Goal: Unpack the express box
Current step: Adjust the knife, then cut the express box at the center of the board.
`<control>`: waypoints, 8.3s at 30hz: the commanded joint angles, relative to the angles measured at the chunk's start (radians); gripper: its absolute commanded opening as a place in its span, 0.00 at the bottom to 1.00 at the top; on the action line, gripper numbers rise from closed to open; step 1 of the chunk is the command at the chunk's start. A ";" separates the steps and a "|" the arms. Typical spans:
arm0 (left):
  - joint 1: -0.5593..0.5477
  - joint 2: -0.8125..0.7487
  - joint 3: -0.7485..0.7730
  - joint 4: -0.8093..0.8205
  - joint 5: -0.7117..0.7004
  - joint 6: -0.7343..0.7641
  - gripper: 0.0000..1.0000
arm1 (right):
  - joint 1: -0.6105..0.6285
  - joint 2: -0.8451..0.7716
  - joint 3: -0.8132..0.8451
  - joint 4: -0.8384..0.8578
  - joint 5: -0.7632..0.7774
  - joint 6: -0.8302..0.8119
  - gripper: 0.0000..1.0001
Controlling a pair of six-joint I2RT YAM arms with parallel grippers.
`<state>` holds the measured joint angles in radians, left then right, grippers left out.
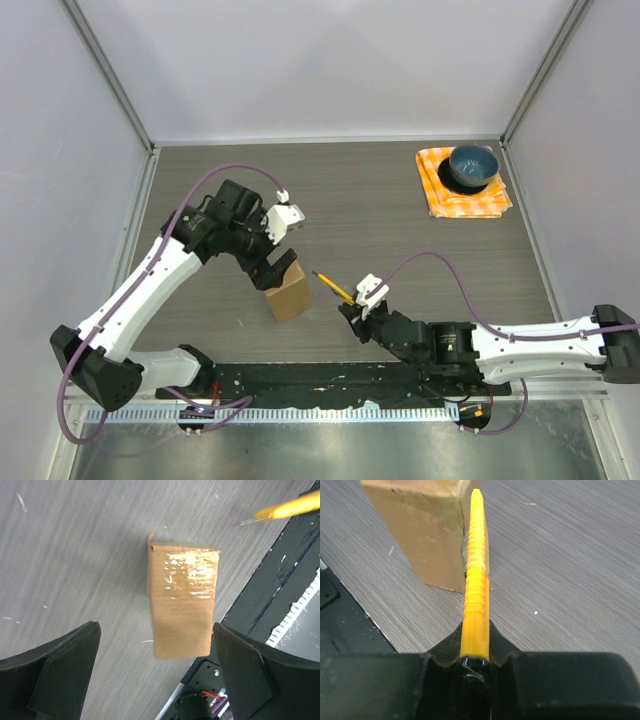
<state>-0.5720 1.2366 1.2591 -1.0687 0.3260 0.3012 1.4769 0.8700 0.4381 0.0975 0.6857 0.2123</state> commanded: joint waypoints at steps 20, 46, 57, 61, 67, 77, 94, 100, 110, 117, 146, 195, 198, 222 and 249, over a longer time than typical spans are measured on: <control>-0.026 -0.091 0.258 -0.241 0.470 0.377 1.00 | -0.001 0.095 0.378 -0.137 -0.330 -0.053 0.01; -0.114 -0.014 0.289 -0.421 0.475 0.461 0.00 | -0.007 0.034 0.398 -0.134 -0.282 -0.106 0.03; 0.000 0.030 0.342 -0.171 0.795 0.098 0.00 | -0.007 -0.138 0.297 0.118 -0.285 -0.117 0.75; 0.017 0.034 0.341 -0.050 0.883 -0.054 0.00 | -0.006 -0.198 0.182 0.224 -0.291 -0.079 0.80; 0.018 0.034 0.344 -0.003 0.912 -0.125 0.00 | -0.009 -0.172 0.128 0.396 -0.293 -0.082 0.82; 0.018 -0.014 0.299 -0.083 0.880 -0.030 0.00 | -0.062 -0.040 0.183 0.613 -0.310 -0.152 0.77; 0.017 -0.040 0.273 -0.145 0.849 0.061 0.00 | -0.228 0.060 0.261 0.647 -0.629 0.027 0.66; 0.017 -0.046 0.278 -0.142 0.835 0.062 0.00 | -0.257 0.084 0.272 0.645 -0.661 0.059 0.49; 0.017 -0.057 0.250 -0.128 0.761 0.049 0.13 | -0.273 0.081 0.272 0.634 -0.672 0.075 0.03; 0.017 -0.084 0.203 -0.036 0.203 0.015 1.00 | -0.271 0.015 0.255 0.427 -0.536 -0.024 0.01; -0.058 -0.075 -0.105 0.162 0.018 0.036 1.00 | -0.271 -0.095 0.192 0.219 -0.379 -0.088 0.01; 0.166 0.331 -0.013 -0.076 0.292 0.225 0.31 | -0.165 0.472 0.067 1.136 -0.092 -0.533 0.01; 0.167 0.327 -0.012 -0.080 0.288 0.227 0.31 | -0.161 0.498 0.077 1.160 -0.089 -0.548 0.01; 0.167 0.268 -0.018 -0.060 0.278 0.187 0.30 | -0.098 0.511 0.080 1.162 -0.049 -0.521 0.01; 0.167 0.238 -0.038 -0.060 0.300 0.187 0.29 | -0.141 0.597 0.088 1.180 -0.066 -0.432 0.01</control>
<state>-0.4053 1.5261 1.2194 -1.1187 0.5838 0.4976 1.3457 1.4517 0.4908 1.2133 0.6186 -0.2584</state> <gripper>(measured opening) 0.560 0.241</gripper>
